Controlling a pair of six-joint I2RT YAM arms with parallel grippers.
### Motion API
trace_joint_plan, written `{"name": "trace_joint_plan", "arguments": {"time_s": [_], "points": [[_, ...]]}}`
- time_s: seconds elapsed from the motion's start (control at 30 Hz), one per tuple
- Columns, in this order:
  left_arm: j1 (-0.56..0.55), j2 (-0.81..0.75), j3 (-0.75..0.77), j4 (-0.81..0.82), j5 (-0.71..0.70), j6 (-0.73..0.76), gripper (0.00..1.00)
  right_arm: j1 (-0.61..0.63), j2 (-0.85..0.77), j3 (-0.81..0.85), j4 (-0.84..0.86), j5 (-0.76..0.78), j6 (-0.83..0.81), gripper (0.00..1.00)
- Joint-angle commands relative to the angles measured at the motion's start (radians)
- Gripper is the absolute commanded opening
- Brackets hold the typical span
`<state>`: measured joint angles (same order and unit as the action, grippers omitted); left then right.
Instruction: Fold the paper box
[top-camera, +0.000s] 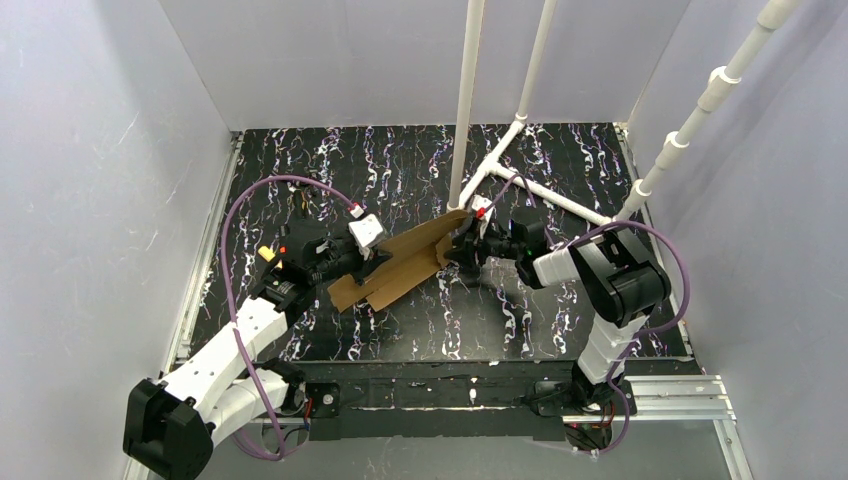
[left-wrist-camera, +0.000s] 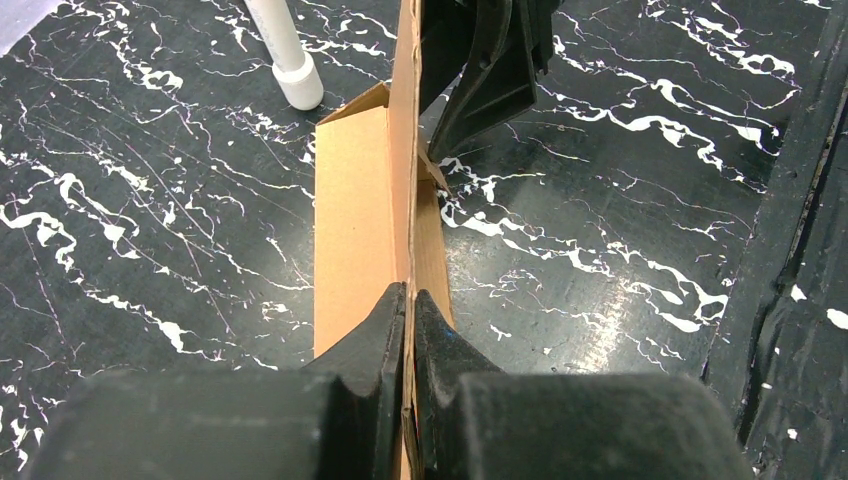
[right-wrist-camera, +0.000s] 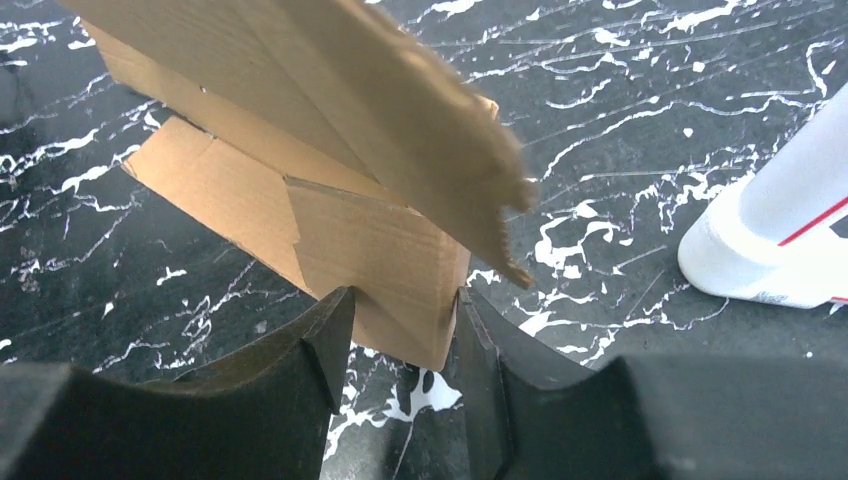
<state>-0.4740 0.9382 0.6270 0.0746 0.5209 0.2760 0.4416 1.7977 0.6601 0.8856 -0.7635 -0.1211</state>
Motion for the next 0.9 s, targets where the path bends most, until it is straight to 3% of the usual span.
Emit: {"name": "trace_joint_plan", "arguments": {"time_s": [0.0,0.47,0.87], "points": [[-0.009,-0.024,-0.019,-0.021,0.015,-0.014,0.0,0.028,0.012,-0.016,0.247,0.053,0.083,0.5],[-0.012,-0.017,-0.012,-0.039,0.06,-0.025,0.0,0.079,0.065,-0.091,0.424,0.205,0.062,0.48],[-0.012,-0.026,-0.027,-0.034,0.039,-0.034,0.0,0.117,0.145,-0.155,0.689,0.309,0.113,0.52]]}}
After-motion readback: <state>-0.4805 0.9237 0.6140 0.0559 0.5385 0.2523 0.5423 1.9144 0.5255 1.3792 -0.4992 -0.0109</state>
